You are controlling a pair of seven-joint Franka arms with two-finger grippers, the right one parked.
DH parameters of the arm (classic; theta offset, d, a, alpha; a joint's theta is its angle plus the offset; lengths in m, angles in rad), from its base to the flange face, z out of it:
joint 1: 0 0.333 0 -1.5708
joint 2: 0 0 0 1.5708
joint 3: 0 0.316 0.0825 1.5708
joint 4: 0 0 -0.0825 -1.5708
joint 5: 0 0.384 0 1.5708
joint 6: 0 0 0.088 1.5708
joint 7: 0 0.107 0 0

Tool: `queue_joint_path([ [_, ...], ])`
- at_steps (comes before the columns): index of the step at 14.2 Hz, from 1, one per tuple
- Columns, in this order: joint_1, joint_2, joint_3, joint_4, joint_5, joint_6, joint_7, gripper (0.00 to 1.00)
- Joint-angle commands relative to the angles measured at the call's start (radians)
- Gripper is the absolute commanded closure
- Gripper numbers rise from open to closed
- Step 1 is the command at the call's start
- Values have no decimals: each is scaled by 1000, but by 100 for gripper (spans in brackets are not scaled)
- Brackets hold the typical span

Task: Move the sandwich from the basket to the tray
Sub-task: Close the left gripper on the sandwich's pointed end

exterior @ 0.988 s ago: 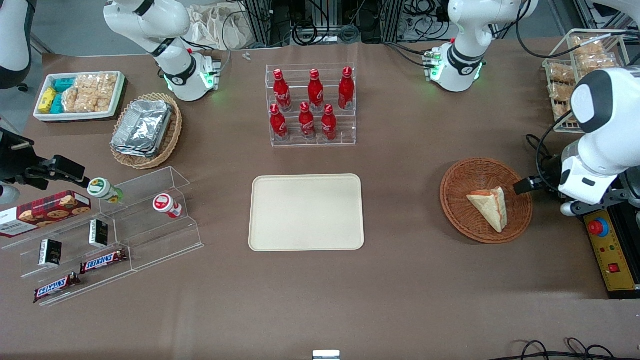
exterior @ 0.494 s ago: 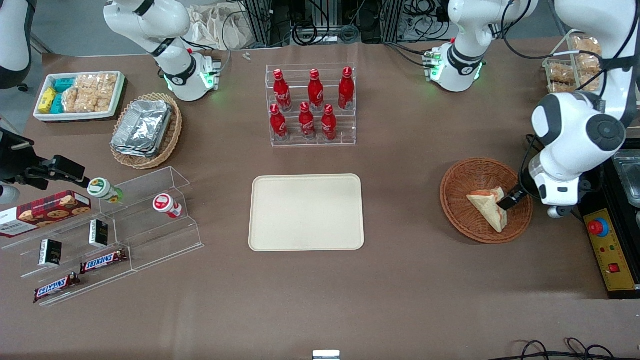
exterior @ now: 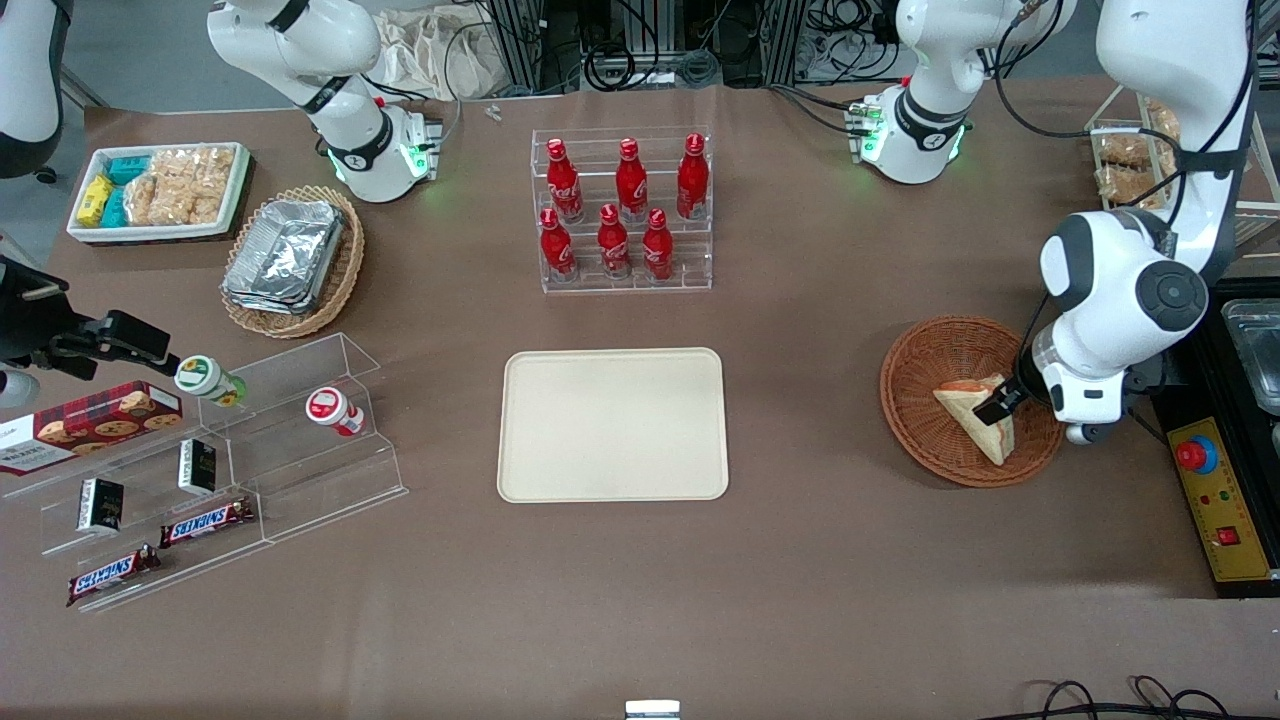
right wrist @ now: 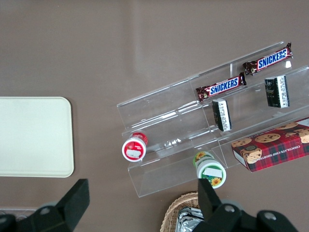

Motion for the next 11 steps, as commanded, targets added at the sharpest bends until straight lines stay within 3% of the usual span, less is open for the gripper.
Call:
queue_joint_path([
  [1,-2,25,-4,-12,0,39,-28,0],
  [3,-2,45,-4,-2,0,39,-29,2],
  [4,-2,57,-4,-1,5,49,-29,14],
  [5,-6,67,-4,-4,3,87,-35,33],
  [7,-17,74,-4,1,3,98,-93,86],
  [8,-17,71,-5,5,5,98,-110,100],
  [11,-57,61,-5,24,6,95,-210,100],
])
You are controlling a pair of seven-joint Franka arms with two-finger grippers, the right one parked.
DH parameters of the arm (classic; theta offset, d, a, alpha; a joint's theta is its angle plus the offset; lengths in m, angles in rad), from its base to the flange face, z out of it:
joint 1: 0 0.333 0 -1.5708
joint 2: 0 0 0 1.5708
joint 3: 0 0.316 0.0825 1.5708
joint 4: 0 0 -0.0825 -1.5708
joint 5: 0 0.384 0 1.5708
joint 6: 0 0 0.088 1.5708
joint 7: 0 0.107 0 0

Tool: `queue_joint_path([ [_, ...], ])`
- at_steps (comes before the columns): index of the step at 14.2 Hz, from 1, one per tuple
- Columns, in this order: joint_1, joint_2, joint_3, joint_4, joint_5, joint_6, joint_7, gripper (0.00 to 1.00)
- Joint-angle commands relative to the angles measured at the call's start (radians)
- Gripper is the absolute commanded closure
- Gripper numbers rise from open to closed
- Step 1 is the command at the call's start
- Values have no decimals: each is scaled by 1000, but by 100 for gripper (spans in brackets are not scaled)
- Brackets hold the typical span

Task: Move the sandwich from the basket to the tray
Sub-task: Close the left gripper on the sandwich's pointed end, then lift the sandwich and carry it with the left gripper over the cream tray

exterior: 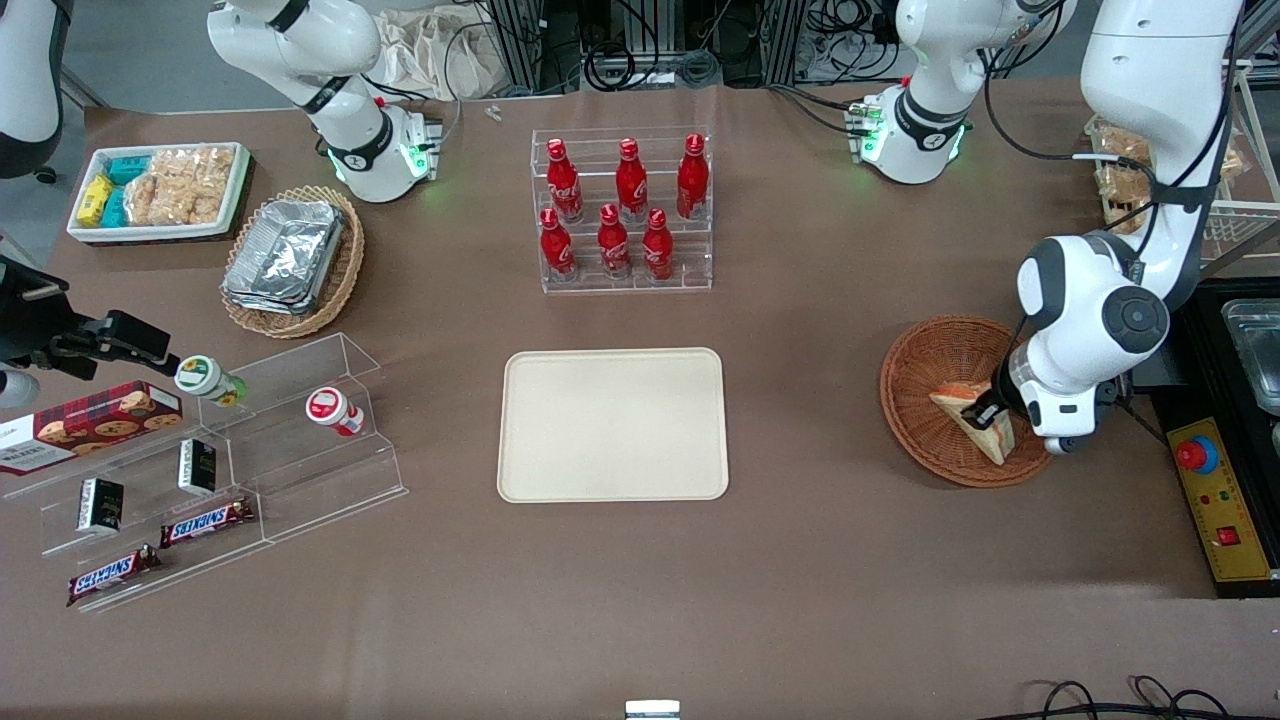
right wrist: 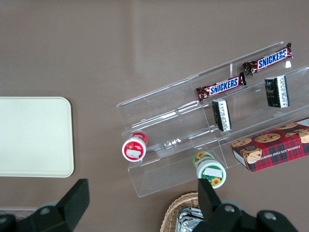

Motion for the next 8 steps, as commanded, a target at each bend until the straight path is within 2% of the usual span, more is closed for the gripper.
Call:
queue_joint_path([
  [1,-53,-25,1,15,9,12,-116,100],
  [4,-58,-100,0,82,17,-173,-113,100],
  [8,-64,-94,-72,381,19,-589,-103,100],
])
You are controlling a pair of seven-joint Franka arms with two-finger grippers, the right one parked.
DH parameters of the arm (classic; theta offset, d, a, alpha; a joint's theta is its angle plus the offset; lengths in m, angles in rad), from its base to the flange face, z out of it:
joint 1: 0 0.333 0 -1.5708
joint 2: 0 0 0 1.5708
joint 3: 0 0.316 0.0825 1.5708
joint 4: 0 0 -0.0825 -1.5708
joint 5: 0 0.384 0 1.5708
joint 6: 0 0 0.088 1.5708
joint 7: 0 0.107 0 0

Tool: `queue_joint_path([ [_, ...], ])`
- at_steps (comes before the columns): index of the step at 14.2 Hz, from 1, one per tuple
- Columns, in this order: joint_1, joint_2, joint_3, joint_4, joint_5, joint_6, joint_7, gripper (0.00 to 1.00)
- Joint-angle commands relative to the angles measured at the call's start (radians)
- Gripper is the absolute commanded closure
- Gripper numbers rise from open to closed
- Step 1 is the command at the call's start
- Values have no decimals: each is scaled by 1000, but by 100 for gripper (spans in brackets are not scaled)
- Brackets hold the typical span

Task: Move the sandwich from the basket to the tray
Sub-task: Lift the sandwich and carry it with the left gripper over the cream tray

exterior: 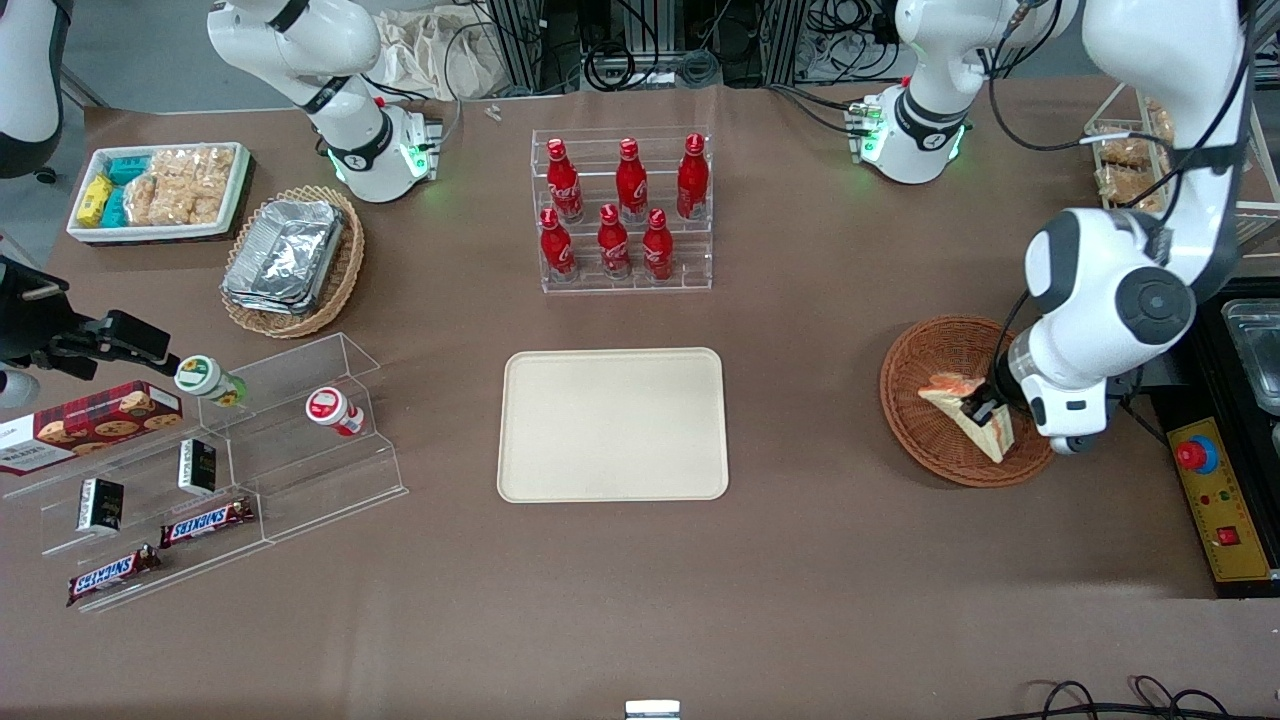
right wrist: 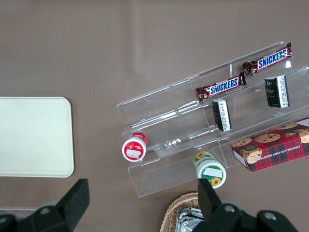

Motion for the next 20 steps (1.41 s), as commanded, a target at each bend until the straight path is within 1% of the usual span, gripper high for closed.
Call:
queue_joint_path([
  [1,-13,12,-58,186,17,-195,12,100],
  [4,-20,15,-152,269,15,-253,218,100],
  [6,-48,29,-227,280,16,-250,243,100],
  [7,-82,53,-246,281,29,-235,246,100],
  [10,-243,165,-247,286,111,-106,240,100],
  [11,-284,212,-247,300,124,-71,231,100],
  [14,-349,370,-246,415,128,-26,188,100],
  [15,-378,418,-243,436,147,-13,183,100],
  [17,-383,486,-243,452,200,62,163,100],
  [19,-388,547,-241,478,217,170,117,100],
  [20,-395,575,-241,485,245,179,112,100],
])
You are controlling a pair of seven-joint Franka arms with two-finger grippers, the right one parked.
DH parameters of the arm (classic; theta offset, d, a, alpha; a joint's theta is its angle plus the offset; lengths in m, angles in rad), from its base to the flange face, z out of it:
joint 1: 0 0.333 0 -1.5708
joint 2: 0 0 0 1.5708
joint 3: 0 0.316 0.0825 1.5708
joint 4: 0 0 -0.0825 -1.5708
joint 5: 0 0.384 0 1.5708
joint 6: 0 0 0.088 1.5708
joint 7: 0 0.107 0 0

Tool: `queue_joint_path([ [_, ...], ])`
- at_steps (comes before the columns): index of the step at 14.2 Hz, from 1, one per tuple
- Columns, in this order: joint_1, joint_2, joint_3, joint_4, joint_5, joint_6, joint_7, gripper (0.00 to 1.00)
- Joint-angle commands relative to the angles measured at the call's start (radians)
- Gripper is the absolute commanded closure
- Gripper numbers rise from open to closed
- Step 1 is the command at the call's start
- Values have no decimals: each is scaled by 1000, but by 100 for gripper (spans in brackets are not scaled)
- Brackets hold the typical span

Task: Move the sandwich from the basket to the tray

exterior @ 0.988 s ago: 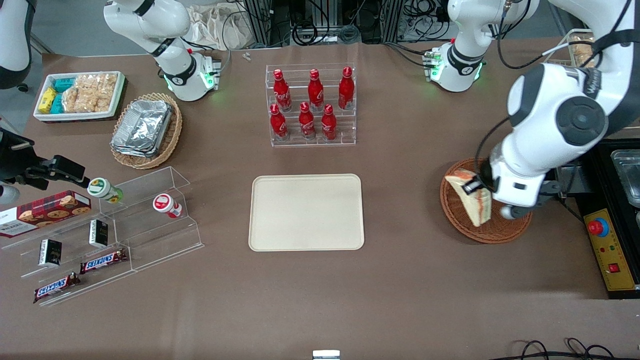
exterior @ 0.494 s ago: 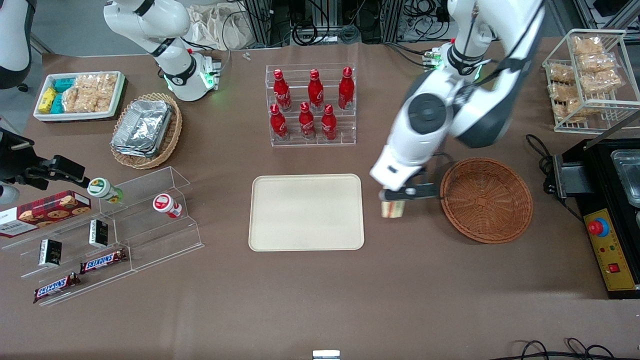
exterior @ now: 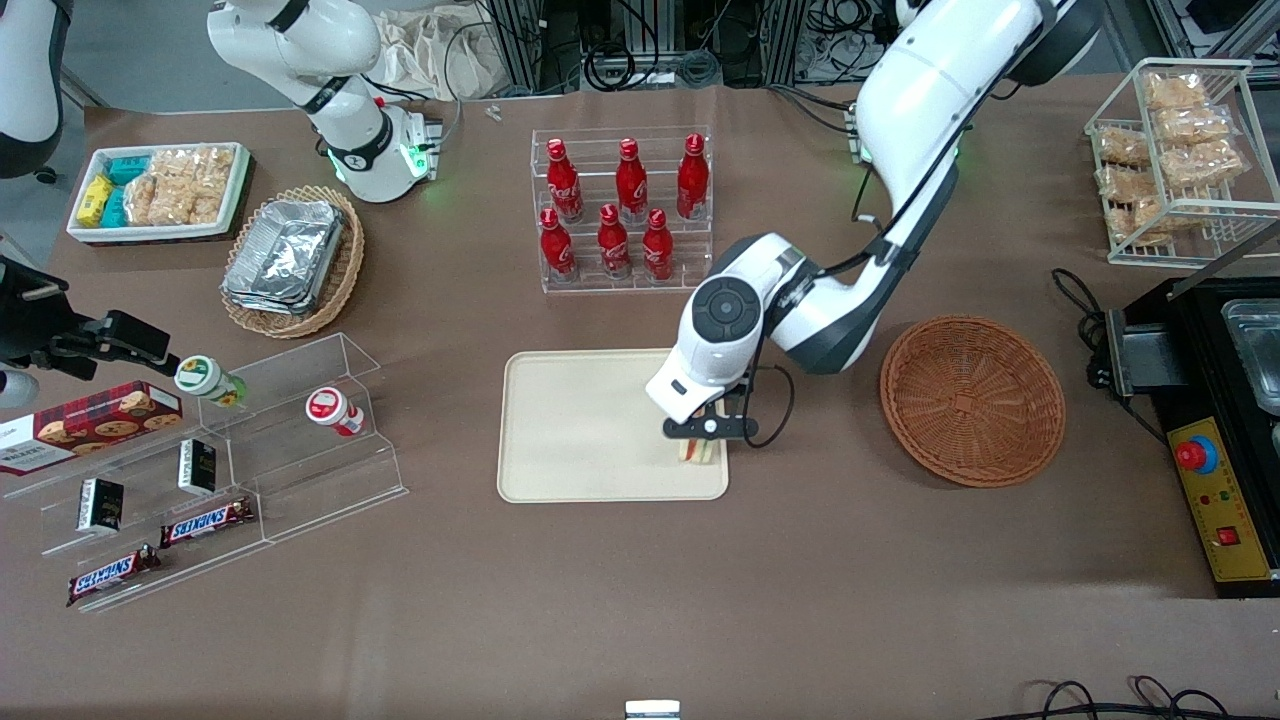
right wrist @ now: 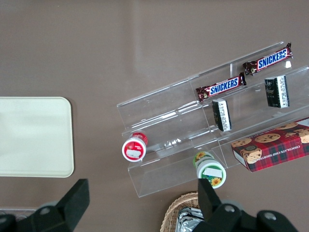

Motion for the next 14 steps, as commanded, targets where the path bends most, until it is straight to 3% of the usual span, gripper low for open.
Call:
queue_joint_path([
  [1,-30,87,10,77,80,21,-67,100],
  [4,-36,112,8,74,160,21,-124,98],
  [5,-36,116,8,74,160,21,-126,88],
  [6,-36,116,8,74,158,21,-127,60],
  [7,-36,113,8,74,163,21,-129,7],
  [8,-38,109,10,74,163,20,-133,0],
  [14,-25,34,10,77,155,9,-140,0],
])
